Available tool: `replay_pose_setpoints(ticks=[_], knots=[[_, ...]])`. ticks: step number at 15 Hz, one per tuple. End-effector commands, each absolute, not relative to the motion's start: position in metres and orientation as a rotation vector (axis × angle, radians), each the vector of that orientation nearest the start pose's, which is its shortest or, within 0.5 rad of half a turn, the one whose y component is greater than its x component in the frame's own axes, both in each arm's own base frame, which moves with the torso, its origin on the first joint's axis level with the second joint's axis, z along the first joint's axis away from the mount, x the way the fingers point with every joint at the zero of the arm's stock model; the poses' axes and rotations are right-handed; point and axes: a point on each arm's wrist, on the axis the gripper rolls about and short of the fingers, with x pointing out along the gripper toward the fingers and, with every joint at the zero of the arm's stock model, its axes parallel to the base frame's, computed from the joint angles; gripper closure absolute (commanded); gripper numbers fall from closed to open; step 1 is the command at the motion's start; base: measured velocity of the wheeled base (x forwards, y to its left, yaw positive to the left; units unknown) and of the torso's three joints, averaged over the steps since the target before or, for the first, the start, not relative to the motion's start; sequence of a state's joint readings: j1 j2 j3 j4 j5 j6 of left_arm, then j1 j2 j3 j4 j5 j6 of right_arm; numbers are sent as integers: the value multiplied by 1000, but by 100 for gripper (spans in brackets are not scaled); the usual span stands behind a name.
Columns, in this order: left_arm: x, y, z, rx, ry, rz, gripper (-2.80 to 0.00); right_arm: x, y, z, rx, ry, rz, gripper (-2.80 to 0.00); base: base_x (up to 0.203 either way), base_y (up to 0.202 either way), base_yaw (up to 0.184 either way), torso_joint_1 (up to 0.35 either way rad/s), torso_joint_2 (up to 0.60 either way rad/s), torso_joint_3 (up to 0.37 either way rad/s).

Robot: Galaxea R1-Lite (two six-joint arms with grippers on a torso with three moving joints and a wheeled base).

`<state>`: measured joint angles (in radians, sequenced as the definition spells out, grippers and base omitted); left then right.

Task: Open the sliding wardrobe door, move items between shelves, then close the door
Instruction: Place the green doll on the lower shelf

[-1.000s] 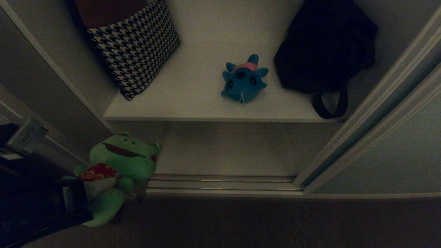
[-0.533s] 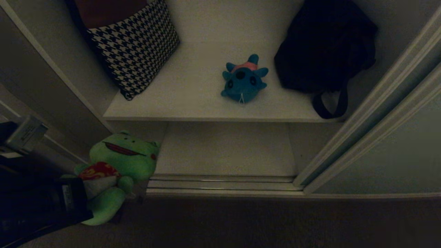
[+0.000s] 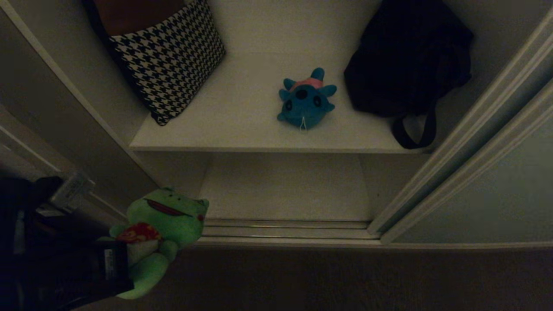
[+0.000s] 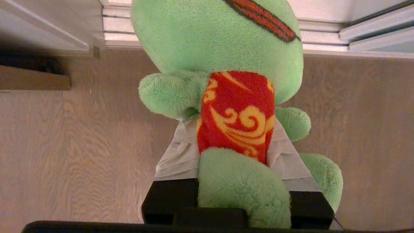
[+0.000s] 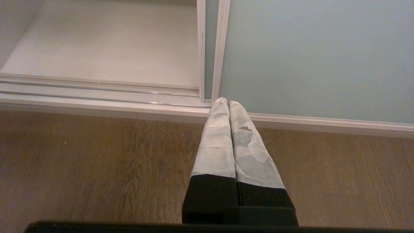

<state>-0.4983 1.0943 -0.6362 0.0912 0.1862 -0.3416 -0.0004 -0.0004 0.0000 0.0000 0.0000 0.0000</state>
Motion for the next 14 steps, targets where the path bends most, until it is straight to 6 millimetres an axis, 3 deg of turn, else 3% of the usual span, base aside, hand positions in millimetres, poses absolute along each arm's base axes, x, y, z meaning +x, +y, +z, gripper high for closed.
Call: replay_pose_setpoints(ticks=[1,8,14], knots=[[139,-71,191,-125,622,-196,0,-23,0,75,0,0,0,0,0,0,0,0,0,0],[204,-106,129,-73,717,-179,0,-23,0,75,0,0,0,0,0,0,0,0,0,0],[269,-141,58,-32,743,-183,0,-23,0,75,0,-1,-1,0,0,0,0,0,0,0]])
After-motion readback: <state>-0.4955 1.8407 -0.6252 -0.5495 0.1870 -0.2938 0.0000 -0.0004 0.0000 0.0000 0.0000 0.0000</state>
